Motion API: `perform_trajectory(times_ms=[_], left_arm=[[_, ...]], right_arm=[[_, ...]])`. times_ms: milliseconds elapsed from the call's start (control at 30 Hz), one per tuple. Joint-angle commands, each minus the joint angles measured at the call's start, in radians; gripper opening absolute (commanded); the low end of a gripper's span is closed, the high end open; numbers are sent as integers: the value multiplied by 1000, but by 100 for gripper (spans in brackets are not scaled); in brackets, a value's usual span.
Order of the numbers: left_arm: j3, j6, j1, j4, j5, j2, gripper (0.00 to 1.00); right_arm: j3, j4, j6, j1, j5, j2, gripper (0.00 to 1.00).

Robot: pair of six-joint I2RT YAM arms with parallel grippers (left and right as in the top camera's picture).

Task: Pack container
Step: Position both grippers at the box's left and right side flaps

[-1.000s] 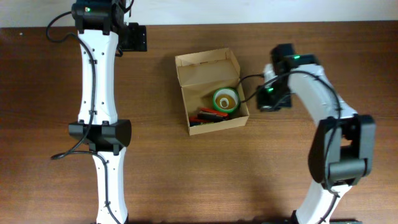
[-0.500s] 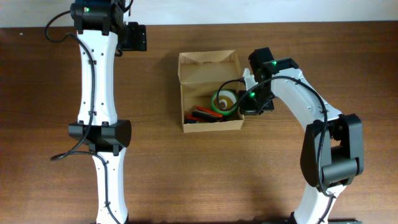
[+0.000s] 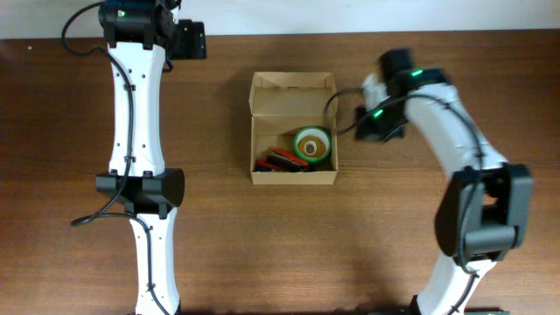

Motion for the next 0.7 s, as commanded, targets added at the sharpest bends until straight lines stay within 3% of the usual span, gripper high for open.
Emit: perform_trajectory(times_ms=[0, 100, 133, 233, 300, 367, 467, 667], left_arm=[[6, -6, 40, 27, 194, -34, 95], [0, 0, 100, 30, 352, -30, 90], [-13, 8, 126, 33, 422, -30, 89], [-69, 60, 209, 37, 677, -30, 74], [-133, 92, 259, 47, 829, -30, 59], [-206, 122, 303, 51, 966, -30, 31], [-328, 158, 346, 61, 1088, -30, 3], [-515, 272, 348, 92, 1215, -30, 2]], right_arm=[[101, 6, 11, -97, -34, -5, 16], [135, 30, 11, -165, -131, -5, 16], [135, 43, 11, -186, -170, -5, 10], [134, 67, 10, -242, -303, 5, 4], [134, 73, -2, -271, -394, 15, 4], [133, 73, -26, -288, -461, 25, 4], [132, 64, -46, -307, -549, 57, 4], [131, 49, -68, -311, -604, 144, 4]])
